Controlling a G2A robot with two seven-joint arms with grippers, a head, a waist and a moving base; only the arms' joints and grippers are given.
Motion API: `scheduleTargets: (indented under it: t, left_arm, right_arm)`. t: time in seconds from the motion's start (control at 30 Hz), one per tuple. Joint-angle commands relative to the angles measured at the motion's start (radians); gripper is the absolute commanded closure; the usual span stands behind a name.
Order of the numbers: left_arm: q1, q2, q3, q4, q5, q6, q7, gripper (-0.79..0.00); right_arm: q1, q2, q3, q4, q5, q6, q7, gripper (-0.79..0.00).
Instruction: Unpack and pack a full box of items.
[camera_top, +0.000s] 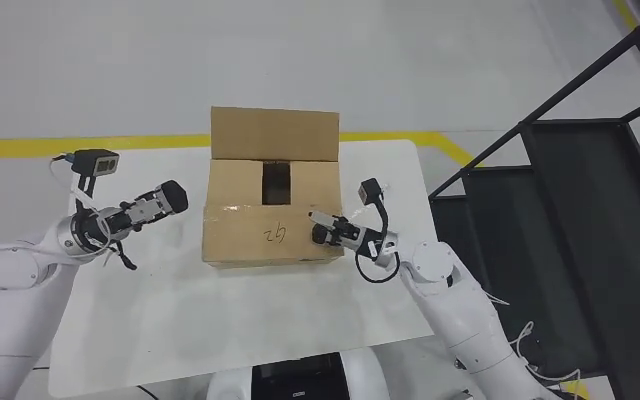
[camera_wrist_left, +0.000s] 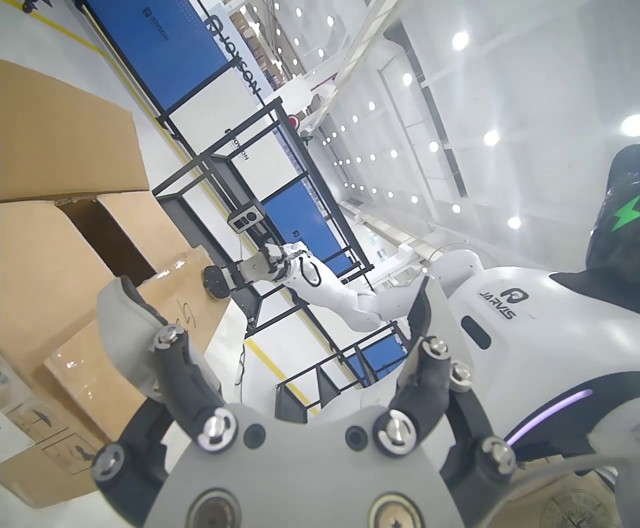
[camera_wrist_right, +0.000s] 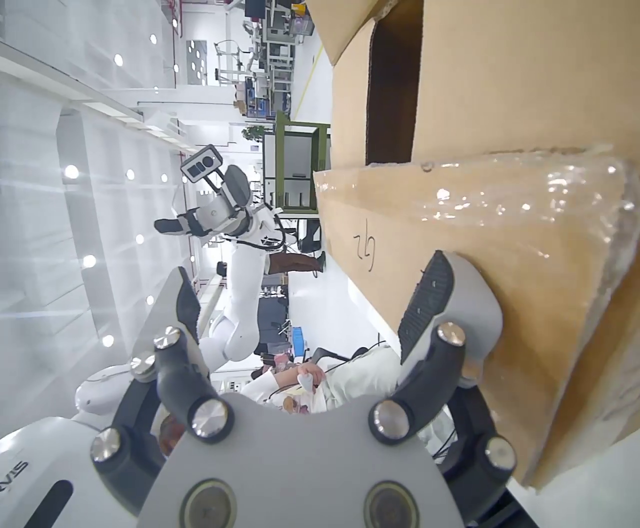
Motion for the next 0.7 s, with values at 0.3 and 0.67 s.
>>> scheduleTargets:
  t: [0.3, 0.67]
  left_arm:
    - [-0.317, -0.082, 0.222, 0.314, 0.069, -0.066, 0.066, -0.785]
    - [-0.542, -0.186, 0.441, 0.651, 0.193, -0.202, 0.202, -0.785]
  right_arm:
    - [-0.021, 0.009, -0.01, -0.072, -0.07, -0.019, -0.001, -0.785]
    - [-0.002, 0.012, -0.023, -0.051, -0.04, -0.036, 0.024, -0.785]
